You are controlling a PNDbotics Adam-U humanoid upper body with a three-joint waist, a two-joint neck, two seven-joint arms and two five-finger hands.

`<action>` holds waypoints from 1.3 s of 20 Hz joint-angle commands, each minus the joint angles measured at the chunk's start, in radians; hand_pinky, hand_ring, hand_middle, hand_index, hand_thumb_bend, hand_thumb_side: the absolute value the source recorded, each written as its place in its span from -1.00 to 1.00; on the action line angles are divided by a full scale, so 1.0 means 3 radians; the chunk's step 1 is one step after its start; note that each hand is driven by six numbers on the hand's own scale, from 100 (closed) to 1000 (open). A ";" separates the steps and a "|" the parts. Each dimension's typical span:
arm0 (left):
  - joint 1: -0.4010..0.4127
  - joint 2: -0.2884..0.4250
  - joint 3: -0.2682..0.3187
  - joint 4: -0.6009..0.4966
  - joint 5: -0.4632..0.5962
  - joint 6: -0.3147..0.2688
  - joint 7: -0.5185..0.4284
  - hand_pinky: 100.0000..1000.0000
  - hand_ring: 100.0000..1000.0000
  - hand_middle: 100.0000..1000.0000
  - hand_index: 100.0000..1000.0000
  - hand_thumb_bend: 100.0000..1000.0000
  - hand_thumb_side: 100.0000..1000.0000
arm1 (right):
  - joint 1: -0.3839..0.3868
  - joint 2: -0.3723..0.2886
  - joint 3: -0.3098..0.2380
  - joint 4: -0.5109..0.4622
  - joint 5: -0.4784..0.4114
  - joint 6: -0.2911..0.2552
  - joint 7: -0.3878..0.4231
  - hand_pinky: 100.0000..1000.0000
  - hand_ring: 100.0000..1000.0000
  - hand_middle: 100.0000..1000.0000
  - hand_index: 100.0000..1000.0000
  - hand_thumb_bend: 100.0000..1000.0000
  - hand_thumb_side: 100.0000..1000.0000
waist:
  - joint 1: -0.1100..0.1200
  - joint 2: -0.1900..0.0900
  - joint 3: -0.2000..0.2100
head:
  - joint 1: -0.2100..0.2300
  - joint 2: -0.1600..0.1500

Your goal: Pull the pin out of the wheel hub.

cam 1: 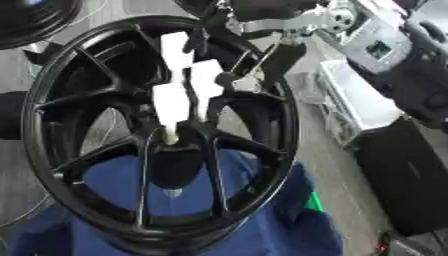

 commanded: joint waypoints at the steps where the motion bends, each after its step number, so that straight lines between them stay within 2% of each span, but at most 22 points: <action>1: -0.0026 0.0077 0.0016 -0.0030 -0.0031 0.0004 0.0006 0.42 0.48 0.27 0.42 -0.82 0.57 | -0.0022 -0.0060 -0.0047 -0.0056 0.0060 0.0011 0.0003 0.70 0.49 0.25 0.68 -0.90 -0.15 | 0.0010 -0.0034 -0.0005 | 0.0002 0.0019; 10: -0.0028 0.0075 0.0015 -0.0028 -0.0035 0.0008 0.0004 0.41 0.48 0.26 0.41 -0.82 0.58 | 0.0001 -0.0041 -0.0035 -0.0056 0.0138 0.0056 -0.0025 0.70 0.49 0.25 0.66 -0.93 -0.17 | 0.0013 -0.0009 -0.0014 | 0.0001 0.0019; 12: -0.0028 0.0067 0.0010 -0.0024 -0.0037 0.0013 0.0002 0.41 0.48 0.26 0.41 -0.82 0.59 | -0.0001 -0.0030 -0.0042 -0.0054 0.0125 0.0098 -0.0042 0.69 0.50 0.29 0.69 -0.98 -0.24 | 0.0012 0.0003 -0.0009 | -0.0019 0.0019; 19: -0.0023 0.0064 0.0012 -0.0022 -0.0048 0.0017 0.0006 0.41 0.48 0.26 0.41 -0.82 0.60 | 0.0009 -0.0009 -0.0042 -0.0033 0.0166 0.0171 -0.0042 0.68 0.52 0.32 0.72 -0.96 -0.23 | 0.0001 0.0026 0.0001 | -0.0043 0.0019; 26: -0.0021 0.0060 0.0012 -0.0022 -0.0053 0.0021 0.0008 0.41 0.48 0.25 0.41 -0.82 0.60 | 0.0026 0.0011 -0.0035 0.0038 0.0232 0.0149 -0.0026 0.68 0.54 0.37 0.73 -0.98 -0.17 | -0.0001 0.0056 -0.0003 | -0.0054 0.0019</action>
